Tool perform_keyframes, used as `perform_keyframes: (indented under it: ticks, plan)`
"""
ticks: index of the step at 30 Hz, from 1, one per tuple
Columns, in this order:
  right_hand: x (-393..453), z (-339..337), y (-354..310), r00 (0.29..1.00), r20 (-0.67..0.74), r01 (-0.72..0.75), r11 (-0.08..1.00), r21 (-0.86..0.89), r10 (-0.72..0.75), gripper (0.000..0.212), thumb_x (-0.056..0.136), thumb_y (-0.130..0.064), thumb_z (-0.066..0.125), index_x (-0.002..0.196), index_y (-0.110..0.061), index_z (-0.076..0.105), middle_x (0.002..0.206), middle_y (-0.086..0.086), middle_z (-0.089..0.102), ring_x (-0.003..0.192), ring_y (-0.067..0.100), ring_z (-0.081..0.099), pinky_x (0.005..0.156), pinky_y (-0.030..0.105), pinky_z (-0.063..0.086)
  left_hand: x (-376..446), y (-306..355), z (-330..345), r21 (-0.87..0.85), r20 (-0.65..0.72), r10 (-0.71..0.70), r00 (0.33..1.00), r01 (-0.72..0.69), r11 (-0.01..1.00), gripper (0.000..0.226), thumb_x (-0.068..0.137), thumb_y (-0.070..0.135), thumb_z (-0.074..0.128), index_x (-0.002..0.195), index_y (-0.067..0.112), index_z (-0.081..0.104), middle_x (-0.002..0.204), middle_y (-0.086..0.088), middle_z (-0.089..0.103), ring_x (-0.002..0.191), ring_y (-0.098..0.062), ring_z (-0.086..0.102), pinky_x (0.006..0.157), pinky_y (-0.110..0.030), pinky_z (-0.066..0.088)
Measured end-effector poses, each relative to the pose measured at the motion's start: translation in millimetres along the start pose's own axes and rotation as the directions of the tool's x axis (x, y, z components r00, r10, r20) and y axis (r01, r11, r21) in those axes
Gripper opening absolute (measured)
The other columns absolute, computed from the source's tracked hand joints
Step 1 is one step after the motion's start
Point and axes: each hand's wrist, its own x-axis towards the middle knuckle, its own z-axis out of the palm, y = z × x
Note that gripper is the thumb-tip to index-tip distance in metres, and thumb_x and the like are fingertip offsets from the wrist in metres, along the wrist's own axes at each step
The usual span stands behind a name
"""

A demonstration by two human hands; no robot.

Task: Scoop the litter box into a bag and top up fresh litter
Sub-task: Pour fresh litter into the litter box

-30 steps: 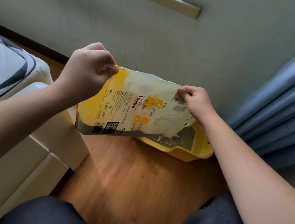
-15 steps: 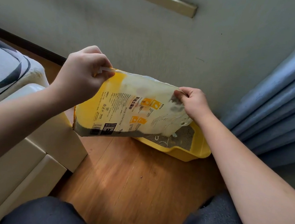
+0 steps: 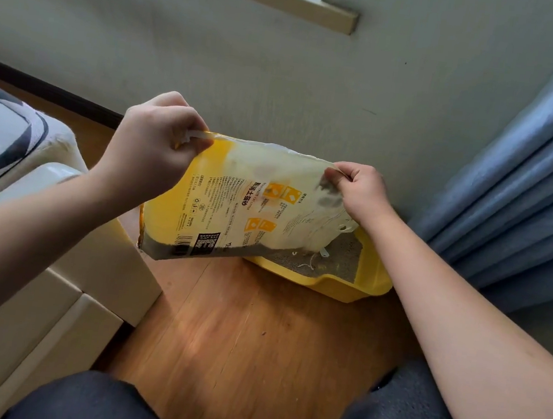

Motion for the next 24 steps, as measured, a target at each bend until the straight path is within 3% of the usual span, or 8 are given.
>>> perform_keyframes:
  ticks: [8, 15, 19, 24]
  plan:
    - [1.3, -28.9, 11.2, 0.996, -0.084, -0.039, 0.999, -0.031, 0.036, 0.019, 0.092, -0.036, 0.06, 0.084, -0.026, 0.074, 0.079, -0.009, 0.073, 0.083, 0.014, 0.068, 0.082, 0.038, 0.054, 18.3, 25.1, 11.2, -0.022, 0.031, 0.049, 0.998, -0.048, 0.999, 0.01, 0.086, 0.009, 0.071, 0.091, 0.001, 0.071, 0.091, -0.01, 0.06, 0.079, -0.022, 0.057, 0.065, -0.032, 0.048]
    - [0.7, -40.3, 19.6, 0.976, -0.19, -0.108, 0.994, 0.023, 0.11, 0.021, 0.093, -0.037, 0.059, 0.086, -0.025, 0.074, 0.079, -0.011, 0.072, 0.078, 0.012, 0.068, 0.077, 0.039, 0.057, 35.0, 47.1, 29.8, -0.042, 0.025, 0.017, 1.0, -0.016, 0.999, 0.008, 0.087, 0.009, 0.069, 0.092, 0.003, 0.072, 0.091, -0.005, 0.058, 0.081, -0.02, 0.056, 0.068, -0.03, 0.047]
    - [3.4, -41.7, 22.9, 0.966, -0.219, -0.133, 0.99, 0.048, 0.141, 0.021, 0.093, -0.038, 0.059, 0.089, -0.024, 0.074, 0.08, -0.011, 0.072, 0.08, 0.015, 0.068, 0.077, 0.042, 0.057, 38.1, 51.7, 35.4, -0.039, 0.025, 0.007, 1.0, -0.006, 0.999, 0.007, 0.087, 0.009, 0.069, 0.09, 0.004, 0.072, 0.089, -0.002, 0.057, 0.079, -0.017, 0.053, 0.063, -0.018, 0.04]
    - [7.9, -37.6, 18.7, 0.967, -0.184, -0.147, 0.978, 0.149, 0.174, 0.017, 0.092, -0.034, 0.062, 0.089, -0.023, 0.075, 0.082, -0.002, 0.073, 0.083, 0.022, 0.07, 0.073, 0.044, 0.059, 34.3, 46.7, 31.4, -0.034, 0.03, -0.009, 1.0, 0.01, 0.999, 0.006, 0.086, 0.008, 0.069, 0.089, 0.004, 0.072, 0.089, -0.002, 0.057, 0.078, -0.016, 0.053, 0.063, -0.014, 0.038]
